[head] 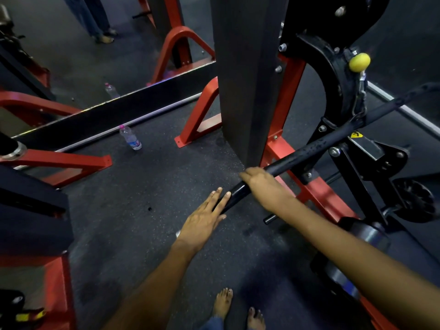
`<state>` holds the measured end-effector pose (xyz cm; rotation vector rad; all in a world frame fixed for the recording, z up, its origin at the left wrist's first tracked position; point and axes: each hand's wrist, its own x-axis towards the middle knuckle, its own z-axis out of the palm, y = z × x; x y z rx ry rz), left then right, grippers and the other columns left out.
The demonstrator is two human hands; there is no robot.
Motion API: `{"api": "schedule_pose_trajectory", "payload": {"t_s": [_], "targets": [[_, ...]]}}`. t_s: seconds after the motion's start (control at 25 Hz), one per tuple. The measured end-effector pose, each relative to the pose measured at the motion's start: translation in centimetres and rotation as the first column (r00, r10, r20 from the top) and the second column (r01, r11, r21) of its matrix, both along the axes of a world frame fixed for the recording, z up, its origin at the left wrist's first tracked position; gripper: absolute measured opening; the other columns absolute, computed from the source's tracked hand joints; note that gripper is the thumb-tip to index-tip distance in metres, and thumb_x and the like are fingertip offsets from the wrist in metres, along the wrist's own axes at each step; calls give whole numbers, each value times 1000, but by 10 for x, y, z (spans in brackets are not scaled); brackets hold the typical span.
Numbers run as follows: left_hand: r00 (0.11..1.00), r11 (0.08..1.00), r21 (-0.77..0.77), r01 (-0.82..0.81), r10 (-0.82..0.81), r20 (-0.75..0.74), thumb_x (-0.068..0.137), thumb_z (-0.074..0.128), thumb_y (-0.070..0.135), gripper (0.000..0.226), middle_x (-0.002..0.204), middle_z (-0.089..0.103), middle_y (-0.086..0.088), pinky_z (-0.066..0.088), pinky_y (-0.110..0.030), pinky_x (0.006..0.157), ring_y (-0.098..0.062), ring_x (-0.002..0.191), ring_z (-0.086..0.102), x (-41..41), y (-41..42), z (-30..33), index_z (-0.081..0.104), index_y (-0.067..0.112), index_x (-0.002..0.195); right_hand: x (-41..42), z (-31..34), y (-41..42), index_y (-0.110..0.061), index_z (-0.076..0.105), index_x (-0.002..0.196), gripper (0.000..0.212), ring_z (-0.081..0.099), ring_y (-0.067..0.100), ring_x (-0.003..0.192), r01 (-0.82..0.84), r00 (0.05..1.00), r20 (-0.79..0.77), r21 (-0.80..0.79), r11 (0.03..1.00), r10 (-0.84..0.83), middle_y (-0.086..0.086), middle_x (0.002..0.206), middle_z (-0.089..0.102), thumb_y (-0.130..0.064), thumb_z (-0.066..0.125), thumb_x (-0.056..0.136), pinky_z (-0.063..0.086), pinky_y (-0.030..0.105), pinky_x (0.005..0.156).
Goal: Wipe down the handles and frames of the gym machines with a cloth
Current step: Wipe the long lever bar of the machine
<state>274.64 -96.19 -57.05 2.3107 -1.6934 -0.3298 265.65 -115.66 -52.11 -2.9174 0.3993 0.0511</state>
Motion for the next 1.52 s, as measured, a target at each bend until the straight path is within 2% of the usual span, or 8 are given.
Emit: {"api": "schedule_pose_trajectory", "payload": {"t_s": [0.08,0.32,0.52,0.72,0.96,1.2,1.4,1.52], "targets": [[1000,1000,-22,-6,6,10,86,54,32,67,144,47,-12,55,-29,81,-25,124,54,-1,1,-2,31,13,146,-12,-1,-24,-4,58,118,40,51,28,114,-70,996,52,30,997,68,13,117,57,9,48,81,39,35,100],[999,998,-35,-43,42,-34,97,26,38,60,161,10,-5,33,-35,111,-20,146,16,-2,3,-4,-4,25,147,-39,-12,-64,-3,63,107,24,58,31,104,449,854,186,212,868,-487,18,107,62,-15,55,87,42,34,95],[1000,1000,-22,-10,9,-23,98,39,32,67,159,17,-7,42,-36,105,-22,144,24,1,1,-5,-3,25,150,-52,-51,26,3,43,135,46,27,22,139,-223,895,377,-84,971,238,16,144,40,3,37,90,13,35,118],[998,999,-8,-42,42,-54,101,38,31,63,161,5,-1,34,-34,111,-17,148,11,1,1,-5,-6,27,146,-64,-57,-34,-4,29,143,72,19,21,142,444,728,448,269,855,-519,11,150,29,28,37,79,19,47,116],[999,1000,3,-26,27,-35,100,40,31,63,161,11,-3,38,-35,108,-18,147,16,0,1,-2,-3,26,146,-65,-61,31,1,30,143,60,19,25,143,-23,889,458,63,998,-8,15,152,27,13,26,85,14,40,118],[997,999,33,-42,44,-58,103,37,31,63,162,0,2,31,-32,112,-14,148,5,0,1,-1,-11,29,144,-65,-53,-52,-11,38,142,56,21,18,143,551,666,363,351,757,-652,4,151,32,12,33,92,17,47,117],[997,997,68,-36,40,-59,103,36,31,63,162,0,1,30,-33,113,-14,148,5,0,0,3,-12,29,144,-61,-49,-1,0,39,140,50,21,23,142,-147,924,348,-50,988,155,13,150,29,8,37,91,13,36,119],[997,996,79,-42,47,-68,103,34,32,62,162,-1,3,30,-32,113,-13,148,4,0,1,6,-12,30,145,-67,-44,-68,-3,39,139,50,26,28,141,223,906,348,94,970,-242,15,150,30,10,39,91,6,23,118]]}}
